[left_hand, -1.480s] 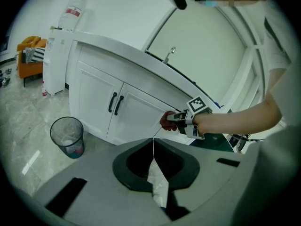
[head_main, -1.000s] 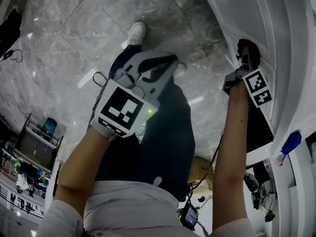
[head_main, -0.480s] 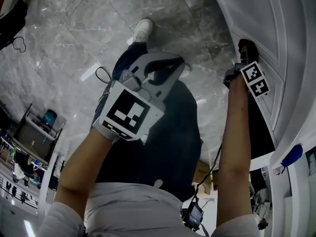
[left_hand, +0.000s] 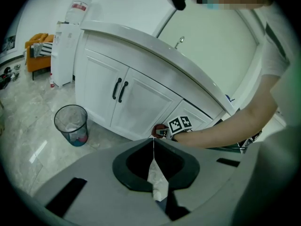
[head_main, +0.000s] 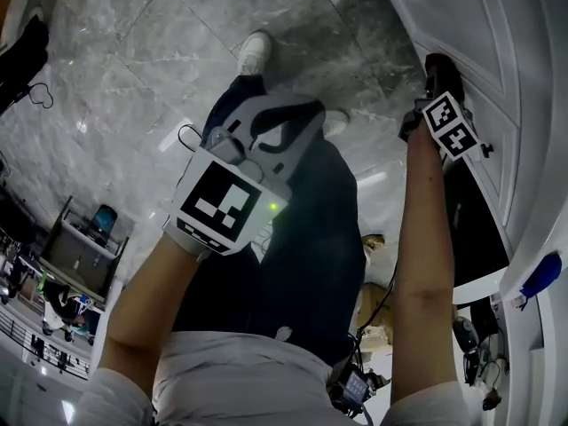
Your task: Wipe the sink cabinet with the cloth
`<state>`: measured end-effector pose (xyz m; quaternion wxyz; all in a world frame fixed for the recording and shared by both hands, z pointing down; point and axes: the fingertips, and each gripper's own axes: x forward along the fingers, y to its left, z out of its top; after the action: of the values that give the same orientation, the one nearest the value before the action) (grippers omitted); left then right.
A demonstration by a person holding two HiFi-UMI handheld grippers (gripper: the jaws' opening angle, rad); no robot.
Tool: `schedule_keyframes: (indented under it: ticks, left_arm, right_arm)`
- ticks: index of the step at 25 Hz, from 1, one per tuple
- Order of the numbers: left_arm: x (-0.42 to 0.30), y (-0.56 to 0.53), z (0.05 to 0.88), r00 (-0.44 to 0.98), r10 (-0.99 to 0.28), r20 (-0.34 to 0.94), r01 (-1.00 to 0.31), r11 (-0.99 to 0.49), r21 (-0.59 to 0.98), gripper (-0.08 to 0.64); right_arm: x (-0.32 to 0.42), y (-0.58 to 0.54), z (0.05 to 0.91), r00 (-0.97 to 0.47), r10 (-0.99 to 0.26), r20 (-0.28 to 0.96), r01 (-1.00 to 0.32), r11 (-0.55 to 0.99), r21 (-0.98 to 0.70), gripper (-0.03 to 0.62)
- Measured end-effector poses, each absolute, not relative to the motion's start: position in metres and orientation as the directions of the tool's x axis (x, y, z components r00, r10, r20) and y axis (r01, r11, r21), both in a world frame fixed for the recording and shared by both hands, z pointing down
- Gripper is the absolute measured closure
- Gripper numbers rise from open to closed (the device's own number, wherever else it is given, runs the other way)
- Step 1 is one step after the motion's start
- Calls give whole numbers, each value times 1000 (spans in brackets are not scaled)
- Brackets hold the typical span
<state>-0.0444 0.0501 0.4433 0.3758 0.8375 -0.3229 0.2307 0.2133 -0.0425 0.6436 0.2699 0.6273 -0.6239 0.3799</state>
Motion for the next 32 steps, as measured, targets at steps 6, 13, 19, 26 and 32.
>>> schedule_keyframes:
  ticks: [6,13,19,26,32]
  left_arm:
    - [-35,48,443,696,-352,626,-698,-537,475,548]
    - [-22,49,445,713,-326,621,-672,-571,472,548]
    - [-12,55,444,730,-296,616,-644,-601,474,548]
    - [10,67,442,748,-240,619,-598,-649,470,548]
    - [40,80,440,764,-194,615,-552,-691,467,548]
  right_arm:
    - [218,-34,647,-91,-578,811,-992,-22,-127,483]
    - [245,-15,649,-40,-562,826,-993,-69,-95,486]
    - [278,14,648,3,-541,841,-991,-113,-69,486]
    - [329,56,641,101,-520,848,-967,-251,-38,486]
    - [377,96,632,166,-510,844,-932,-360,-34,486]
